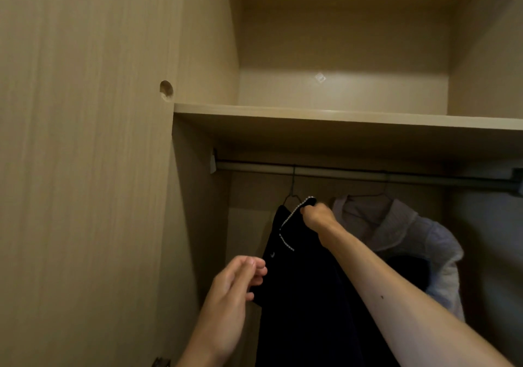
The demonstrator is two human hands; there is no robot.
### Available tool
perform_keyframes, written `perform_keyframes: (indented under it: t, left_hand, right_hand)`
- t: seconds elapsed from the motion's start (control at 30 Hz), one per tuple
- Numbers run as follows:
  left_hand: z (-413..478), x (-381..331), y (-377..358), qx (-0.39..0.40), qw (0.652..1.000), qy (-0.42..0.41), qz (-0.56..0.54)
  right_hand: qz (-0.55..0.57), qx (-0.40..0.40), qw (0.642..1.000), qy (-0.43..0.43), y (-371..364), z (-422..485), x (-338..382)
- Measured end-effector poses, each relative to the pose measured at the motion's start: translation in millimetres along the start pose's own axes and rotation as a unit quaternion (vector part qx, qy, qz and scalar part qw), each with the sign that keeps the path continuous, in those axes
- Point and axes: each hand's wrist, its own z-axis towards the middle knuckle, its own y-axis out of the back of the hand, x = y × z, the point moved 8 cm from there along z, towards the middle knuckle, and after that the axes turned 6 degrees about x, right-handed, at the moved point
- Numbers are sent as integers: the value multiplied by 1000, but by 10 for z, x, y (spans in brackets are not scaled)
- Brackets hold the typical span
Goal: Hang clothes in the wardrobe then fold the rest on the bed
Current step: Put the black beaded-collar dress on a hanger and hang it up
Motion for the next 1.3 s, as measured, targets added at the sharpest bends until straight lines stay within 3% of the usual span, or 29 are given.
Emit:
perform_keyframes:
  t: [0.23, 0.53, 0.9, 1.3]
  left_hand:
    - [-130, 234, -79, 23, 998, 54, 6]
    - [-385, 132, -47, 8, 999, 32, 34]
    - [-871, 98, -42, 20, 1000, 11, 8]
    - [-2082, 130, -95, -97, 995, 23, 29]
  right_hand:
    - [-117, -44, 992, -10, -29, -102, -145]
    - [-205, -77, 975, -23, -39, -465, -222]
    - [-15, -87, 995, 51, -95, -1296, -458]
    - [158, 0, 977, 143, -467, -2548, -783]
